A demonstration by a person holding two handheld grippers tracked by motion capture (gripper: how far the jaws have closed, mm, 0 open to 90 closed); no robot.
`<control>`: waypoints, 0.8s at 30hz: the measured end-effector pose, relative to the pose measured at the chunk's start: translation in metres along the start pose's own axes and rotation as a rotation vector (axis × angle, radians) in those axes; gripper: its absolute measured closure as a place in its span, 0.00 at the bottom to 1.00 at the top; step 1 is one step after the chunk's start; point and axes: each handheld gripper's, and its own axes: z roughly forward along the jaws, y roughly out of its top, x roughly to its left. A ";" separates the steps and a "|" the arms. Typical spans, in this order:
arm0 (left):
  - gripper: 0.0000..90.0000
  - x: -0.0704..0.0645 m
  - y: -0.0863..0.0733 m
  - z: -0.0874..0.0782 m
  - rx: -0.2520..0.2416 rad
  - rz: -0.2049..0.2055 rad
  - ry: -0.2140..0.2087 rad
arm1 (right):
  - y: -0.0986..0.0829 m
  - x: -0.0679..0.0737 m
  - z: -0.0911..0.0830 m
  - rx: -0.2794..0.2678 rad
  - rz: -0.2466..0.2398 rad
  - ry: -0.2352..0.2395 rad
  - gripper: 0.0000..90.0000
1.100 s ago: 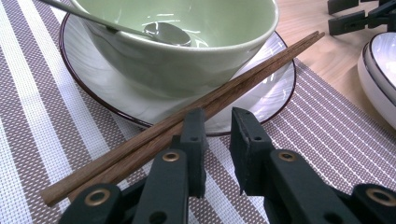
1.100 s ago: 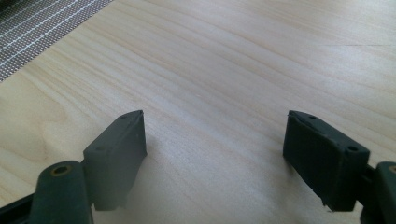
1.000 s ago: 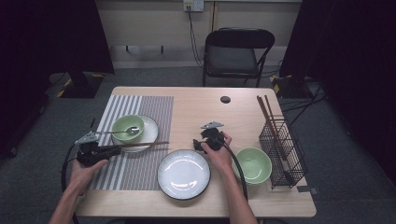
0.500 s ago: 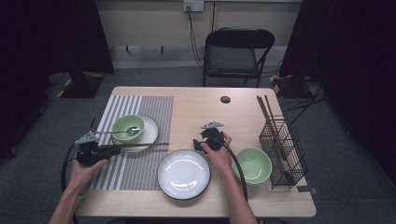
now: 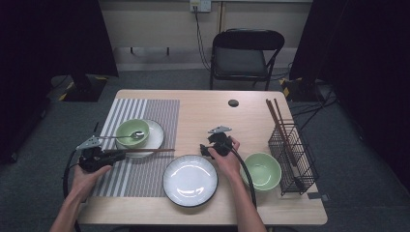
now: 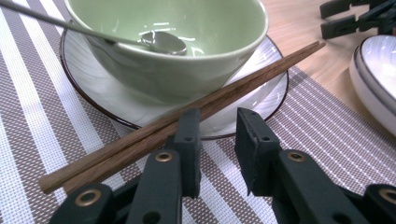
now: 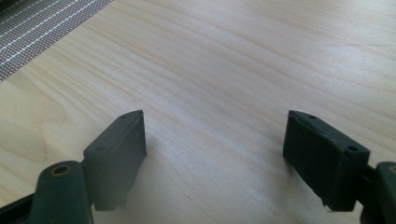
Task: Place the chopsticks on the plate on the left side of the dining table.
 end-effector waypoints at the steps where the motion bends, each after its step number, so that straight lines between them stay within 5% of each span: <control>1: 0.78 0.000 0.001 -0.002 -0.009 -0.006 -0.009 | 0.000 0.000 0.000 0.000 0.000 0.000 0.23; 6: 0.71 0.004 0.003 -0.012 -0.058 -0.050 -0.063 | 0.000 0.000 0.000 -0.001 -0.001 0.000 0.23; 9: 0.68 0.008 0.008 -0.022 -0.086 -0.067 -0.056 | 0.000 0.000 0.000 0.000 0.000 0.000 0.23; 17: 0.49 0.018 0.005 -0.040 -0.101 -0.092 0.043 | 0.000 0.000 0.000 0.000 0.001 0.000 0.23; 24: 0.32 0.023 -0.001 -0.038 -0.060 -0.101 0.110 | 0.000 0.000 0.000 0.000 0.000 0.000 0.23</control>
